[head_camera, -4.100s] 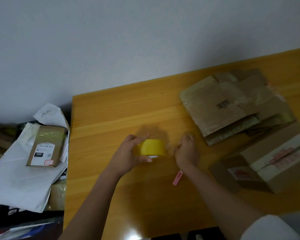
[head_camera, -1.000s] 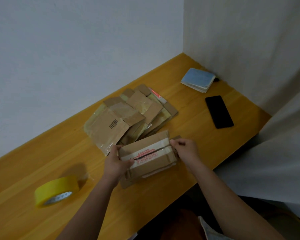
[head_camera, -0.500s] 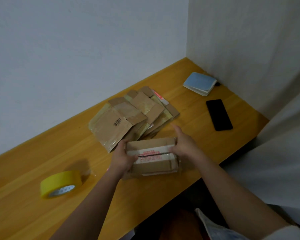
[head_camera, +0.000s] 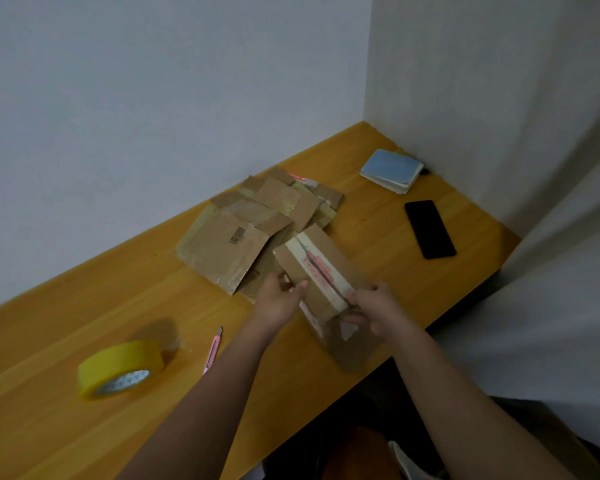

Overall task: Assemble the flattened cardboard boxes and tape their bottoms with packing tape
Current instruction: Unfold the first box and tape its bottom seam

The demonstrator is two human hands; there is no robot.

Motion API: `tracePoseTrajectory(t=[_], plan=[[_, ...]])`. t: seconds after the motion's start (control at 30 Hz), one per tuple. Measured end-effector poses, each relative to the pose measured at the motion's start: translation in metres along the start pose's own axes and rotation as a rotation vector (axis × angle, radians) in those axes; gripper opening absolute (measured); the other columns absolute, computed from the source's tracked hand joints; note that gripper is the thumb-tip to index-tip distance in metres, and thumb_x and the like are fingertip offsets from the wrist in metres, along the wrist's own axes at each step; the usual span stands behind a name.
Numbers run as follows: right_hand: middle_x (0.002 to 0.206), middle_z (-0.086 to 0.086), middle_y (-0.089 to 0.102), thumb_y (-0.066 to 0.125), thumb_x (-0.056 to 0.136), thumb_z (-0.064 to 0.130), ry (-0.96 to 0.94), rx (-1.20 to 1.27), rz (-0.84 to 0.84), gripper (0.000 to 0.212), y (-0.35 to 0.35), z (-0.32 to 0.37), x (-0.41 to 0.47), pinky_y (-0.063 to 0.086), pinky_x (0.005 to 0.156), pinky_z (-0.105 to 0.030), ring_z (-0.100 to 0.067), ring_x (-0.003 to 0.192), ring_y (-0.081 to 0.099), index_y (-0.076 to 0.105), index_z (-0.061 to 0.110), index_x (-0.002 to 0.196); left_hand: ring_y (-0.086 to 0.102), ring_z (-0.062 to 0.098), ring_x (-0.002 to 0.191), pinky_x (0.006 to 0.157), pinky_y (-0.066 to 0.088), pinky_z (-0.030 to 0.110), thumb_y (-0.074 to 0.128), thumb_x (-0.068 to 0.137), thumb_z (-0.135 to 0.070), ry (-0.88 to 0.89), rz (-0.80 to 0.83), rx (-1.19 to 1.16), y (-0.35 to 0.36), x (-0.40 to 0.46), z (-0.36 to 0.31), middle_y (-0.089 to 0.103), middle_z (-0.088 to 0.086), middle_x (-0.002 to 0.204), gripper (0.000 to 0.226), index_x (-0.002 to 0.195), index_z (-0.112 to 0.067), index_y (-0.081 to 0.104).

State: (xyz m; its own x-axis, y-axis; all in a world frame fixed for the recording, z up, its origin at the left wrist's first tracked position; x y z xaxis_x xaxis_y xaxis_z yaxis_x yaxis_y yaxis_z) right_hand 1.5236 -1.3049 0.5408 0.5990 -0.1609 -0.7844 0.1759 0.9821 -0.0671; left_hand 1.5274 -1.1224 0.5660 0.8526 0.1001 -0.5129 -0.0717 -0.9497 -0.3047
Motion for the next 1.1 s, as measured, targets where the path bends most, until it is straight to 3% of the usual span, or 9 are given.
tracePoseTrajectory(t=[0.13,0.3,0.4,0.47,0.57,0.67,0.83,0.97,1.1], plan=[[0.107,-0.015,0.063,0.062,0.095,0.018,-0.020,0.027,0.105,0.032,0.040,-0.008,0.000,0.061,0.065,-0.039,-0.029,0.083,0.070,0.048,0.004,0.120,0.051,0.009,0.117,0.083,0.049,0.015,0.068,0.089,-0.023,0.132,0.011,-0.103,-0.028,-0.008,0.004,0.050,-0.015,0.129,0.060,0.142,-0.024,0.039],[0.091,0.002,0.065,0.048,0.096,0.054,-0.501,-0.852,-0.037,0.046,0.052,-0.002,-0.011,0.053,0.065,-0.032,-0.015,0.078,0.062,0.059,0.015,0.117,0.043,0.001,0.116,0.086,0.045,0.011,0.079,0.074,-0.005,0.249,0.090,-0.054,-0.054,-0.018,0.035,0.035,-0.028,0.129,0.090,0.145,-0.031,0.030],[0.084,0.009,0.054,0.047,0.094,0.058,-0.593,-0.842,-0.005,0.050,0.062,-0.014,-0.014,0.048,0.063,-0.030,-0.007,0.074,0.054,0.060,0.016,0.116,0.046,0.005,0.120,0.089,0.047,0.010,0.077,0.073,0.002,0.391,-0.003,-0.004,-0.060,-0.018,0.040,0.042,-0.027,0.129,0.070,0.126,-0.035,0.050],[0.104,0.002,0.049,0.048,0.092,0.059,-0.795,-0.916,-0.094,0.057,0.064,-0.017,-0.015,0.050,0.077,-0.029,-0.012,0.095,0.050,0.058,0.014,0.126,0.043,0.007,0.129,0.098,0.049,0.021,0.079,0.074,-0.004,0.459,-0.051,0.073,-0.062,-0.015,0.044,0.044,-0.016,0.138,0.052,0.120,-0.025,0.065],[0.130,-0.002,0.041,0.062,0.086,0.052,-0.970,-0.813,-0.034,0.074,0.066,-0.021,-0.014,0.041,0.092,-0.020,-0.012,0.120,0.039,0.041,0.015,0.146,0.032,-0.002,0.130,0.104,0.045,0.026,0.081,0.074,-0.011,0.417,-0.090,0.197,-0.068,-0.010,0.055,0.036,-0.011,0.145,0.053,0.124,-0.017,0.065],[0.127,0.004,0.042,0.071,0.081,0.046,-0.941,-0.741,0.041,0.086,0.070,-0.032,-0.013,0.043,0.085,-0.018,-0.008,0.113,0.044,0.029,0.023,0.152,0.025,-0.005,0.134,0.109,0.040,0.026,0.086,0.068,-0.016,0.468,-0.064,0.283,-0.065,-0.008,0.061,0.036,-0.004,0.151,0.065,0.128,-0.019,0.062],[0.118,-0.007,0.057,0.074,0.083,0.035,-1.022,-0.759,-0.084,0.064,0.080,-0.037,-0.013,0.043,0.075,-0.021,-0.019,0.103,0.054,0.049,0.015,0.139,0.053,0.011,0.117,0.088,0.047,0.011,0.083,0.072,-0.008,0.593,-0.235,0.352,-0.055,-0.010,0.061,0.049,0.004,0.140,0.047,0.114,-0.009,0.063],[0.113,-0.016,0.061,0.075,0.084,0.018,-1.076,-0.809,-0.091,0.053,0.088,-0.038,-0.011,0.048,0.072,-0.027,-0.029,0.097,0.060,0.054,0.006,0.132,0.051,0.007,0.112,0.083,0.038,-0.003,0.077,0.075,-0.001,0.612,-0.275,0.356,-0.055,-0.006,0.063,0.047,0.005,0.143,0.044,0.116,-0.008,0.063],[0.119,-0.017,0.061,0.070,0.086,0.005,-1.076,-0.816,-0.057,0.054,0.087,-0.036,-0.013,0.048,0.079,-0.026,-0.029,0.101,0.061,0.051,0.006,0.137,0.052,0.006,0.113,0.086,0.040,-0.002,0.075,0.075,0.006,0.634,-0.262,0.337,-0.058,-0.005,0.062,0.049,0.007,0.141,0.041,0.112,-0.007,0.063]])
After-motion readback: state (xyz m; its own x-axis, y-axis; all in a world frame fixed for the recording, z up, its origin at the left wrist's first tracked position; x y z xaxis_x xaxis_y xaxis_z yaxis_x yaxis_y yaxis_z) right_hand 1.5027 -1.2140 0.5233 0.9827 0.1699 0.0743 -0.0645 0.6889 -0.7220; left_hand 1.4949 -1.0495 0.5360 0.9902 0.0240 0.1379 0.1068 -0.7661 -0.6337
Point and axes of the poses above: each hand's wrist, its own x-axis towards the middle knuckle, its own y-axis out of the palm, z = x × y, the point moved 5 cm from there along x, towards the middle knuckle
